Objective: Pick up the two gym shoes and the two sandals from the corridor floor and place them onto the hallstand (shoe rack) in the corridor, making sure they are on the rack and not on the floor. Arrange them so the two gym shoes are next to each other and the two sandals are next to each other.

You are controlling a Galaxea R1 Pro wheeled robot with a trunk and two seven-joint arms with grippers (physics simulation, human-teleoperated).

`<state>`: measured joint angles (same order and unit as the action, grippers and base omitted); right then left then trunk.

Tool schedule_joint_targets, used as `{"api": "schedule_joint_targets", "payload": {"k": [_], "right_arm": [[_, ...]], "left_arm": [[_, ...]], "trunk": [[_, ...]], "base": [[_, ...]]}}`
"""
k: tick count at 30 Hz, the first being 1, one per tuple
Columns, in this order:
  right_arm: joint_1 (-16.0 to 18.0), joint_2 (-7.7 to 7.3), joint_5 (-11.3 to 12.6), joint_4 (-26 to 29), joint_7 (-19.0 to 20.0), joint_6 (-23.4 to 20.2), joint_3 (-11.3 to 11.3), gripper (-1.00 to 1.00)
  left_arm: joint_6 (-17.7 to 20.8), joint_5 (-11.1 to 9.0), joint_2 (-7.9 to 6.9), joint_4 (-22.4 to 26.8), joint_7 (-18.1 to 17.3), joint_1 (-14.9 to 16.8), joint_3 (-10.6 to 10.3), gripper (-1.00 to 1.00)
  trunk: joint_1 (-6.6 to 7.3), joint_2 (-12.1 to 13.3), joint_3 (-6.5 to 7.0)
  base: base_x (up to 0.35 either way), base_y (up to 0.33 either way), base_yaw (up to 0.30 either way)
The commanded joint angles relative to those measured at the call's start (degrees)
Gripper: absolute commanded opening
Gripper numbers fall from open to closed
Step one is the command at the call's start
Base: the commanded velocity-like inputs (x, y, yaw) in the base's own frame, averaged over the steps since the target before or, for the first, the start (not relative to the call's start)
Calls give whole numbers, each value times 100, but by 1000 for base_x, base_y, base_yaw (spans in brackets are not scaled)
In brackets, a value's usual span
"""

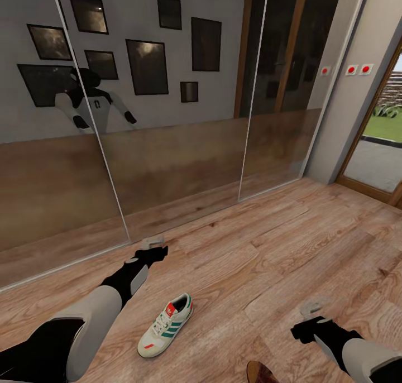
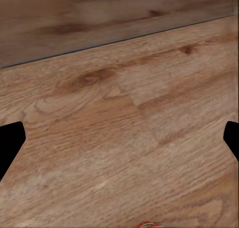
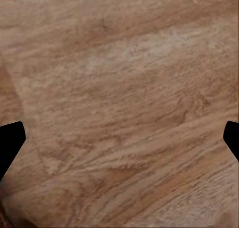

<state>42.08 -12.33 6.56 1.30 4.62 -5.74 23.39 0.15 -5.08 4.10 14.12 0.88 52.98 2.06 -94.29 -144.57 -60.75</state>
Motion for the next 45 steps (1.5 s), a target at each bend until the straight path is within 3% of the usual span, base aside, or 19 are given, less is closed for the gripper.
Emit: {"api": "schedule_joint_targets", "payload": {"k": [1, 4, 9, 14, 19, 26, 30, 45], "right_arm": [[1, 26, 16, -30, 116, -49, 133, 100], [-2, 75, -75, -176, 337, -81, 315, 100], [-20, 82, -296, -401, 469, -97, 425, 100], [-58, 87, -1025, -457, 511, -51, 462, 100], [-66, 89, -1259, -466, 534, 116, 464, 100], [-73, 121, -1382, -471, 887, 377, 477, 100], [-93, 239, -1414, -473, 1138, 541, 485, 100], [-202, 468, -1437, -473, 1374, 639, 486, 100]], "left_arm": [[5, -54, 3, 36, -14, 2, 17, 100], [14, -58, 3, 157, -56, 2, 18, 100], [55, -61, 3, 259, -81, 2, 24, 100], [103, -63, 3, 338, -87, 2, 34, 100], [111, -66, 3, 358, -88, 2, 37, 100], [115, -70, 3, 368, -88, 2, 39, 100], [116, -70, 3, 370, -88, 2, 32, 100], [116, -72, 3, 372, -88, 2, 23, 100]], "trunk": [[1, -2, -5], [-1, -3, -27], [-14, -10, -138], [-17, -11, -160], [-24, -15, -226], [-32, -19, -293], [-35, -21, -315], [-55, -31, -492]], "base": [[0, 0, 0], [0, 0, 0], [0, 0, 0], [0, 0, 0], [0, 0, 0], [0, 0, 0], [0, 0, 0], [0, 0, 0]]}}
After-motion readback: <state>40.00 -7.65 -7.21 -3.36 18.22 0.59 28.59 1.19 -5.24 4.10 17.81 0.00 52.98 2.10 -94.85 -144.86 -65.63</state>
